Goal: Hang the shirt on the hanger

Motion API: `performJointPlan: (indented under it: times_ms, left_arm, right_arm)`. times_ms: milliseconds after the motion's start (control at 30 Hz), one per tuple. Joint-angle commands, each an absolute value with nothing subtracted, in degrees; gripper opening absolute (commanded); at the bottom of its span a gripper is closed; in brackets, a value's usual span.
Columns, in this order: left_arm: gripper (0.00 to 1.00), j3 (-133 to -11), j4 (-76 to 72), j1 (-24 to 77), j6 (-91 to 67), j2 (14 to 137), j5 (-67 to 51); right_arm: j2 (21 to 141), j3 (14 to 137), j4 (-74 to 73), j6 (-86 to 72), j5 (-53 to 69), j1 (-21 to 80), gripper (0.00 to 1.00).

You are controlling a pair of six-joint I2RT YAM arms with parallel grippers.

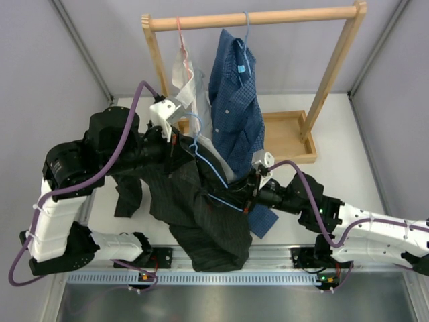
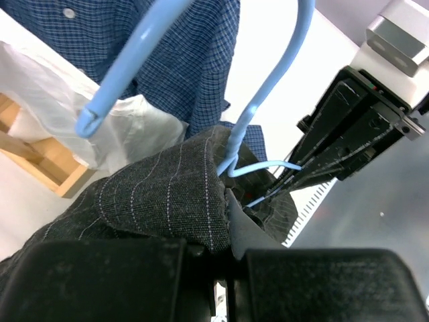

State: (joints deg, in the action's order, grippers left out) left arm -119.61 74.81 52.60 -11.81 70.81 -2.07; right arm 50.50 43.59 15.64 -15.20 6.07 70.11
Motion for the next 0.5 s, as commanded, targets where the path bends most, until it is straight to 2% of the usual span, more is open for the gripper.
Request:
performJointPlan:
  times_ms: [0,67,200,300,400,433,467]
  left_arm:
    - [0.0,-118.22,71.81,52.47,-10.46,70.05,-5.33]
    - [0.0,-117.69,71.72,52.56,-9.85,70.4,-8.51]
    - [0.04,-118.3,71.54,52.56,-9.05,71.98,-22.28]
    - [0.07,-120.23,71.02,52.56,-8.79,72.77,-26.18]
    - [0.44,-122.69,71.02,52.56,-9.31,72.95,-24.62]
    - [0.68,-124.17,70.93,52.56,-9.49,72.69,-21.91]
    - [0.78,-124.89,70.84,52.56,-9.49,72.42,-20.14]
  right_arm:
    - [49.13,43.33,25.66,-15.12,3.69,71.89,0.0]
    - [49.48,43.77,25.84,-14.94,3.78,71.81,0.0]
    - [50.62,44.21,26.19,-14.59,1.24,71.81,0.0]
    - [50.36,43.51,28.03,-13.97,0.27,71.81,0.0]
    - [49.92,42.72,29.7,-13.97,0.7,71.81,0.0]
    - [49.66,42.45,30.14,-13.97,0.62,71.81,0.0]
    - [49.4,41.49,30.67,-14.06,0.62,71.89,0.0]
